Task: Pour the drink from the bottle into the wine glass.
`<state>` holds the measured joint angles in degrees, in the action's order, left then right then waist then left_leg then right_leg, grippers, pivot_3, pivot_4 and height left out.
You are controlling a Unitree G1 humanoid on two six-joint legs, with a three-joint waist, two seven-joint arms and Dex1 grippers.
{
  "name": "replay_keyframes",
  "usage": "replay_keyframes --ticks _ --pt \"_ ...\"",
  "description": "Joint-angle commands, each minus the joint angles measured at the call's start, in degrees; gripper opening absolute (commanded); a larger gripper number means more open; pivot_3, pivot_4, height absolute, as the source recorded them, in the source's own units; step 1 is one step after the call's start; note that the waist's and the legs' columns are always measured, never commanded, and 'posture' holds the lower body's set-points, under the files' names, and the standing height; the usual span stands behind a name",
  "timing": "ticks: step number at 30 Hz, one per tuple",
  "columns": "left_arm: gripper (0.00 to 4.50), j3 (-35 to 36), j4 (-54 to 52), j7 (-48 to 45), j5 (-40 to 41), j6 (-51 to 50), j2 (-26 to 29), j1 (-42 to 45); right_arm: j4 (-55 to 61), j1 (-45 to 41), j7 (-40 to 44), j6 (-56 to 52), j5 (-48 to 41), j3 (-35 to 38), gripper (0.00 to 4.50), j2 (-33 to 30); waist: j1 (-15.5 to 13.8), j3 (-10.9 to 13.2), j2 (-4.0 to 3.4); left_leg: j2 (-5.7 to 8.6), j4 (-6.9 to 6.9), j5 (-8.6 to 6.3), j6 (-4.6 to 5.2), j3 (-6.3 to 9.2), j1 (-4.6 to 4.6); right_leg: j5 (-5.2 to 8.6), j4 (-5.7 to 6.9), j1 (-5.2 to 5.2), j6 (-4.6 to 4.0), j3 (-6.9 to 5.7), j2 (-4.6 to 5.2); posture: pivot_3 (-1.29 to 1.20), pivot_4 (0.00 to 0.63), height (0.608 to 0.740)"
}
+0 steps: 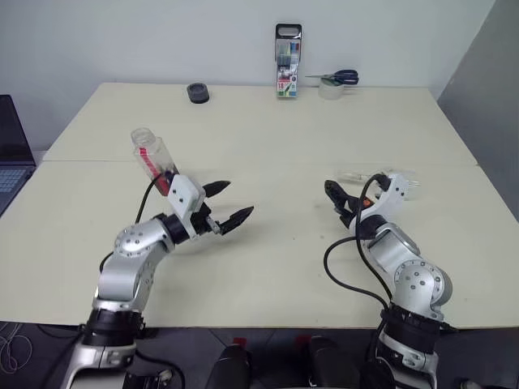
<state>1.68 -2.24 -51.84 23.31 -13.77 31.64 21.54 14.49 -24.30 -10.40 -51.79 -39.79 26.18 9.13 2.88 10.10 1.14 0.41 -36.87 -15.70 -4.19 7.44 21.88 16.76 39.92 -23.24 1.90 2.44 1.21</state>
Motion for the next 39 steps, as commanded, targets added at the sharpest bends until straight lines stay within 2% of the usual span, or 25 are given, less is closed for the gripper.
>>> replay_keyframes --ticks 1,10,24,27,36,37,39 --pt "4.48 -0.6 0.1 -6.2 2.8 -2.4 2.3 3.6 -3.3 -4.4 -5.6 5.9 -6.5 3.7 4.5 7.8 0.4 0.0 -0.01 0.0 0.0 0.0 0.0 -0.03 0.0 0.0 -0.02 0.0 0.0 0.02 0.0 0.0 0.15 0.74" --pt "4.48 -2.8 -0.4 -13.0 2.3 -4.8 3.8 6.2 -17.6 -10.8 -8.9 20.4 -14.0 3.5 4.5 4.0 1.3 0.1 -0.14 -0.03 -0.02 -0.01 0.02 -0.06 -0.04 0.0 0.03 0.0 0.0 0.07 -0.04 0.0 0.15 0.74" --pt "4.48 -2.8 1.2 -17.2 1.5 -3.3 5.2 5.0 -43.1 -22.0 -0.3 35.0 -13.2 6.8 4.5 -2.8 2.0 0.1 -0.21 -0.03 -0.01 -0.01 0.02 -0.08 -0.04 0.0 0.02 0.0 0.0 0.09 -0.05 0.0 0.15 0.74" --pt "4.5 -2.8 1.6 -17.5 1.3 -2.8 5.4 5.1 -45.7 -22.6 0.6 37.8 -12.8 7.7 3.61 -3.1 2.0 0.1 -0.21 -0.04 -0.01 -0.01 0.02 -0.07 -0.07 0.0 0.03 0.0 0.0 0.1 -0.06 0.0 0.15 0.74" --pt "4.5 -2.8 2.4 -18.1 0.7 -1.6 5.4 4.4 -44.0 -20.9 3.8 36.7 -13.4 6.9 0.42 -2.6 2.0 0.1 -0.23 -0.04 -0.03 -0.01 0.02 -0.05 -0.07 0.0 0.04 0.03 0.0 0.09 -0.05 0.0 0.15 0.74" --pt "4.5 -2.9 2.6 -18.1 0.7 -1.4 5.4 4.3 -43.3 -20.6 4.2 36.6 -13.0 6.5 0.21 -2.7 2.0 0.1 -0.24 -0.03 -0.04 -0.01 0.02 -0.05 -0.07 0.0 0.04 0.03 0.0 0.09 -0.05 0.0 0.15 0.74" --pt "4.5 -2.6 3.4 -17.7 0.5 -1.0 5.3 3.8 -41.2 -18.7 6.6 37.1 -8.4 2.9 0.15 -4.7 1.9 0.1 -0.26 -0.03 -0.03 -0.01 0.02 -0.01 -0.06 0.0 0.04 0.03 0.0 0.07 -0.05 0.0 0.15 0.74"
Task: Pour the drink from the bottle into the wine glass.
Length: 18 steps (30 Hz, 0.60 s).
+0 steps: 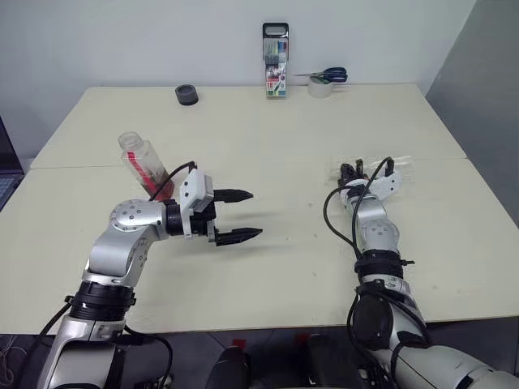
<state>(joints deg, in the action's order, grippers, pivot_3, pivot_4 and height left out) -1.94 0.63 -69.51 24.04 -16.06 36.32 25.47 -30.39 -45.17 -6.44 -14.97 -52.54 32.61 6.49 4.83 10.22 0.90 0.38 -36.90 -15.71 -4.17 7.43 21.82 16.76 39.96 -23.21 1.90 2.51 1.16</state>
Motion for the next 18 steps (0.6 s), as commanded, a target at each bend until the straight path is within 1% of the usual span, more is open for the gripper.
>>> replay_keyframes --ticks 1,2,3,6,8,10,13,16,18 --pt "4.5 1.2 0.8 0.2 -0.4 1.5 0.6 -0.6 5.1 3.8 4.4 0.9 8.5 -6.9 0.15 -3.6 -0.1 0.0 -0.03 0.0 0.01 0.0 0.0 0.0 0.01 0.0 -0.01 0.0 0.0 0.0 0.0 0.0 0.15 0.74" --pt "4.5 1.4 1.0 0.4 -0.4 1.7 0.7 -1.0 6.5 5.7 6.1 1.4 13.6 -11.4 0.15 -5.5 -0.1 0.0 -0.07 0.03 0.01 0.0 0.0 0.02 0.02 0.0 -0.01 0.0 0.0 0.0 0.0 0.0 0.15 0.74" --pt "4.5 1.4 1.1 0.4 -0.5 1.8 0.8 -1.3 7.4 7.0 7.2 1.7 16.9 -14.4 0.15 -6.6 -0.1 0.0 -0.08 0.06 0.01 0.0 0.0 0.02 0.04 0.0 -0.03 0.0 0.0 0.03 0.02 0.0 0.15 0.74" --pt "4.5 1.5 0.7 0.6 -0.5 2.1 1.0 -2.8 9.1 13.1 11.6 6.2 34.7 -30.7 0.15 -12.6 -0.1 0.0 -0.09 0.09 0.0 0.0 0.0 0.04 0.06 0.0 -0.06 -0.01 0.01 0.03 0.03 0.0 0.15 0.74" --pt "4.5 1.3 0.0 1.1 -0.5 1.9 0.9 -3.4 9.1 16.0 13.3 8.6 42.1 -37.5 0.15 -14.9 0.0 0.0 -0.08 0.06 0.01 0.0 0.0 0.02 0.02 0.01 -0.06 -0.01 0.02 0.03 0.01 0.0 0.15 0.74" --pt "4.5 1.1 -0.8 1.7 -0.5 1.5 0.8 -3.9 8.7 18.0 14.3 9.7 45.7 -40.5 0.15 -15.5 -0.1 0.0 -0.05 0.0 0.0 0.0 0.0 0.02 -0.02 0.01 -0.03 0.0 0.02 0.02 -0.03 0.0 0.15 0.74" --pt "4.5 0.9 -3.0 3.8 -0.4 -0.1 0.6 -4.6 8.1 19.9 15.2 10.0 47.9 -41.4 0.15 -14.9 -0.1 -0.1 0.02 -0.04 -0.01 0.0 0.0 0.02 -0.07 0.01 -0.02 0.05 0.01 0.02 -0.05 0.0 0.15 0.74" --pt "4.5 1.2 -5.9 5.9 0.1 -2.4 0.7 -5.2 6.7 19.3 16.2 10.3 49.3 -40.9 0.15 -14.6 -0.1 -0.2 0.07 -0.05 0.0 0.0 0.0 0.03 -0.07 0.01 -0.02 0.06 0.01 0.01 -0.05 0.0 0.15 0.74" --pt "4.5 2.0 -8.3 8.2 0.3 -4.2 1.0 -5.9 6.1 17.7 16.9 12.4 50.9 -41.3 0.15 -14.9 -0.1 -0.2 0.08 -0.05 0.0 0.0 0.0 0.02 -0.08 0.01 -0.03 0.06 0.01 0.02 -0.04 0.0 0.15 0.74"
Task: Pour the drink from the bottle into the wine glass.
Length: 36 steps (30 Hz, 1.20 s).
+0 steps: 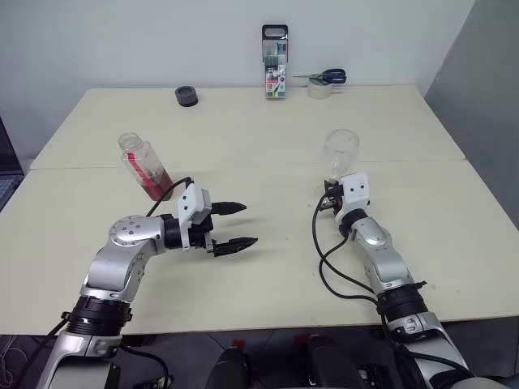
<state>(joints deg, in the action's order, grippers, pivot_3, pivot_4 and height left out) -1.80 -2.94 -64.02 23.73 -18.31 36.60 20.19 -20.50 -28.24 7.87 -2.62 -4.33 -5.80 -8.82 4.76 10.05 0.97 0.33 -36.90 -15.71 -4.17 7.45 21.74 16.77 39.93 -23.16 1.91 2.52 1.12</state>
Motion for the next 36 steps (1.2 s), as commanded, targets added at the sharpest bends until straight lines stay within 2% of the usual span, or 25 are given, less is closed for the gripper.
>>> replay_keyframes --ticks 1,7,11,15,21,28,30,32,36 --pt "4.5 2.4 -5.8 4.1 0.6 -2.8 0.7 -1.1 -3.4 -0.2 3.3 1.4 3.4 -3.3 0.15 0.3 0.1 0.0 0.0 0.0 0.0 0.0 0.0 -0.01 -0.01 0.0 0.0 0.0 0.0 0.01 0.0 0.0 0.15 0.74" --pt "4.5 8.4 -11.5 11.5 2.3 -7.7 1.4 -5.8 -1.1 -7.4 9.8 3.9 2.0 -3.6 0.15 3.7 0.6 0.1 -0.1 -0.13 0.05 0.0 0.0 -0.06 -0.03 0.0 0.01 -0.1 -0.01 0.05 -0.08 0.0 0.15 0.74" --pt "4.5 13.0 -15.5 14.1 3.3 -9.7 2.7 -10.6 -7.9 -12.2 15.8 5.4 0.7 -5.0 0.15 8.7 0.3 0.1 -0.13 -0.09 0.06 0.0 0.0 -0.04 0.03 0.0 0.0 -0.12 -0.02 0.03 -0.04 0.0 0.15 0.74" --pt "4.5 15.8 -16.8 16.1 3.7 -10.2 3.6 -12.6 -16.4 -15.8 18.0 8.2 1.6 -5.3 0.15 11.5 -0.4 0.1 -0.12 0.04 0.01 0.0 -0.01 0.08 0.08 0.0 -0.04 -0.07 -0.02 -0.06 0.08 0.0 0.15 0.74" --pt "4.5 16.3 -17.1 17.6 3.8 -10.4 4.0 -12.6 -25.5 -18.5 18.5 13.0 3.5 -5.1 0.15 12.4 -1.1 0.2 -0.1 0.1 -0.01 0.01 -0.02 0.04 0.09 0.0 -0.05 -0.06 -0.02 -0.04 0.13 0.0 0.15 0.74" --pt "4.5 15.5 -17.3 18.6 4.1 -10.9 3.8 -10.8 -28.7 -18.9 19.3 14.7 3.9 -4.7 0.15 12.6 -1.0 0.2 -0.1 0.05 0.0 0.01 -0.02 0.03 0.06 0.0 -0.03 -0.07 -0.02 -0.04 0.08 0.0 0.15 0.74" --pt "4.5 15.2 -17.9 19.0 4.4 -11.7 3.8 -10.1 -28.3 -18.9 19.4 14.6 3.7 -4.4 0.86 12.7 -1.0 0.2 -0.1 0.05 0.0 0.01 -0.02 0.04 0.06 0.0 -0.02 -0.07 -0.02 -0.04 0.07 0.0 0.15 0.74" --pt "4.5 14.5 -18.7 19.6 4.7 -12.7 3.6 -8.9 -27.6 -18.7 19.6 14.6 3.6 -4.2 1.37 12.7 -1.0 0.2 -0.1 0.05 0.0 0.01 -0.02 0.03 0.06 0.0 -0.02 -0.07 -0.03 -0.04 0.07 0.0 0.15 0.74" --pt "4.5 13.7 -20.5 20.9 5.9 -15.4 3.1 -6.2 -26.2 -18.1 19.9 14.2 3.5 -4.0 2.8 12.6 -1.0 0.2 -0.1 0.05 0.0 0.01 -0.02 0.05 0.07 0.0 -0.02 -0.07 -0.02 -0.05 0.07 0.0 0.15 0.74"
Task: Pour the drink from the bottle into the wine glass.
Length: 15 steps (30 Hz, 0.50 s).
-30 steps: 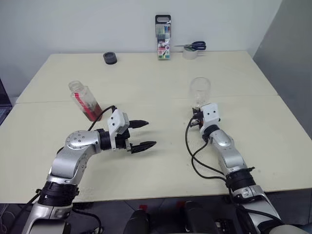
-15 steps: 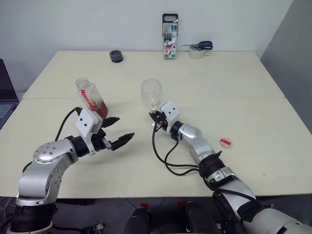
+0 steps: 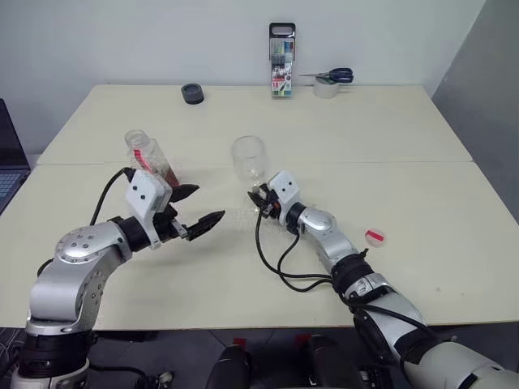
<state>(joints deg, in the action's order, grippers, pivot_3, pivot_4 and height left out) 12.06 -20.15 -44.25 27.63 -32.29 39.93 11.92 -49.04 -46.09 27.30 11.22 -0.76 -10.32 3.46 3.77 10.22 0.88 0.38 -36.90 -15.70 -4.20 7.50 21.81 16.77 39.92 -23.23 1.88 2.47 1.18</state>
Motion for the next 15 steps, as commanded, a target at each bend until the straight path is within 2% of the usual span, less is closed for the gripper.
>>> replay_keyframes --ticks 1,3,5,15 --pt "4.5 -0.2 -3.7 1.6 2.4 -2.1 -0.4 2.8 2.8 0.0 0.6 0.2 -0.1 0.6 3.12 0.3 0.0 0.0 0.0 0.0 0.0 0.0 0.0 -0.02 -0.01 0.0 0.0 0.0 0.0 0.01 0.0 0.0 0.15 0.74" --pt "4.5 -0.3 -4.3 2.3 3.2 -3.1 -0.6 3.7 3.7 0.4 0.7 -0.1 -0.2 0.6 3.91 0.2 0.0 0.0 0.0 -0.01 -0.01 0.0 0.0 -0.01 0.0 0.0 0.0 0.0 0.0 0.01 0.0 0.0 0.15 0.74" --pt "4.5 -0.4 -4.7 3.0 3.5 -3.9 -1.0 4.6 4.7 1.0 0.9 -0.5 -0.4 0.6 4.47 0.1 0.0 0.0 0.0 0.0 0.0 0.0 0.0 -0.01 -0.01 0.0 0.01 0.0 0.0 0.01 0.0 0.0 0.15 0.74" --pt "4.5 0.4 -4.1 5.5 2.4 -1.9 -1.9 3.5 19.0 7.7 4.9 -6.9 -1.3 0.1 4.47 -4.2 -0.1 0.0 0.0 0.0 -0.01 0.0 -0.01 0.0 0.01 0.0 -0.01 0.0 0.0 0.01 0.0 0.0 0.15 0.74"
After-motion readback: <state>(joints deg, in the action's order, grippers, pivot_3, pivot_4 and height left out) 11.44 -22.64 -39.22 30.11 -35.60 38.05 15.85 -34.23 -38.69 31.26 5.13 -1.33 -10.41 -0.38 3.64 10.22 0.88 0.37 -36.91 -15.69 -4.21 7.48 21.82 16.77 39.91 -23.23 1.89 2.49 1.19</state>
